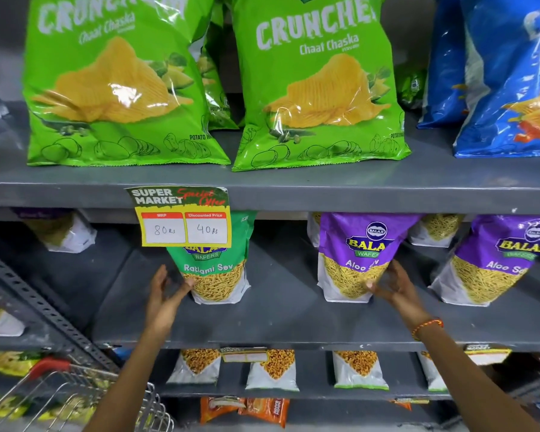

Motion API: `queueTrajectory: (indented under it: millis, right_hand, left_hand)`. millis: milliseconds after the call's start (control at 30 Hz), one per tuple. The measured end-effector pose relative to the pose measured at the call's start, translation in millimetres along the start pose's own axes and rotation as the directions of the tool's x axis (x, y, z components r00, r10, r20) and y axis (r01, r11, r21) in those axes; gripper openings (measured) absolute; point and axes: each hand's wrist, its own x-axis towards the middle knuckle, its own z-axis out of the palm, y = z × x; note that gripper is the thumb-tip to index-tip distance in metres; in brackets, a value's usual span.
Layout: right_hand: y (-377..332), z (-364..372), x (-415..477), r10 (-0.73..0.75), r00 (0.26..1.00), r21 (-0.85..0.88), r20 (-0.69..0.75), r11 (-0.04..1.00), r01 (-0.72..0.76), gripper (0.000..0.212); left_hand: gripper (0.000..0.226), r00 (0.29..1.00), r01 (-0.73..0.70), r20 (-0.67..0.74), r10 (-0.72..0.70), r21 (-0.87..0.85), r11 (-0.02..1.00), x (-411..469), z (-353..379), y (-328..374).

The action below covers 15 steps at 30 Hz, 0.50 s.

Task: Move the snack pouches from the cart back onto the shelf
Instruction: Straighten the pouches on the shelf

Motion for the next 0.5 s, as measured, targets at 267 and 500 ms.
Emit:
queueTrajectory:
  millis: [267, 500]
  right_hand:
    - [34, -40, -50, 0.007, 0.908, 0.079, -0.419, 0.996, 0.029, 0.009]
    - [14, -137, -44, 0.05, 0.775, 0.108, -0.631, 0.994, 0.024, 0.067]
  left_hand:
    - [0.047, 0.889, -0.405, 0.301, 0.346, 0.159, 0.9, -90, 92, -3]
    - [0.089, 0.897, -0.269, 0.39, 0.209, 0.105, 0.957, -76, 221, 38]
